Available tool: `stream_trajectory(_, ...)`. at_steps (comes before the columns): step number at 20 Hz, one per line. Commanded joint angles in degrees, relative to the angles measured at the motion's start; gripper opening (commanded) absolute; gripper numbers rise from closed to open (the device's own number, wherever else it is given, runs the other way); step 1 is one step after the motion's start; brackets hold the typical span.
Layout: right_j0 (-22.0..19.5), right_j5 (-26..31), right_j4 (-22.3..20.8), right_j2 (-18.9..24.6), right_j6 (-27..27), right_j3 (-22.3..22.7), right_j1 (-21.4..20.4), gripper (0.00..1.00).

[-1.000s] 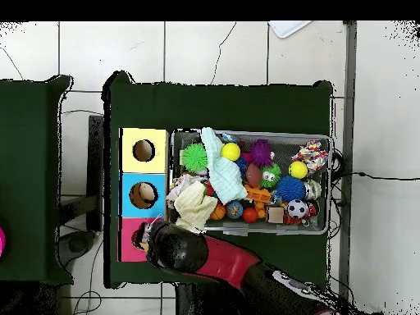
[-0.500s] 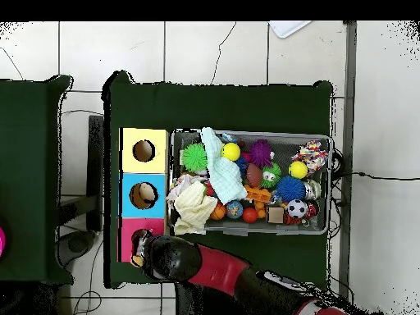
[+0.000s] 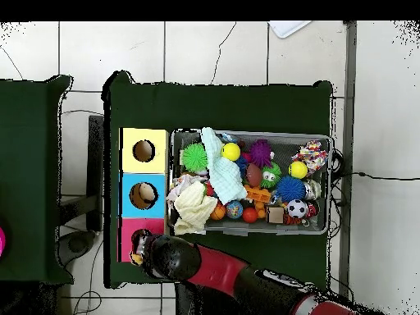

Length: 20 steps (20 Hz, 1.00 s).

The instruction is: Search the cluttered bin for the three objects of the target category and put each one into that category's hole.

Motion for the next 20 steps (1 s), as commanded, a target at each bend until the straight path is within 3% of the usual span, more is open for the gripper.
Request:
stream_trajectory(1, 2.0, -5.8, 1.2, -1.8, 14.9, -2.8, 7.1, 0.00)
stream_trajectory(16, 1.1, -3.6, 1.6, -2.0, 14.0, -3.3, 6.5, 0.00)
stream_trajectory(17, 0.8, -3.2, 2.0, -1.7, 14.3, -3.1, 6.7, 1.00)
stream_trajectory(20, 1.1, -2.6, 1.7, -2.2, 13.5, -3.4, 5.7, 1.00)
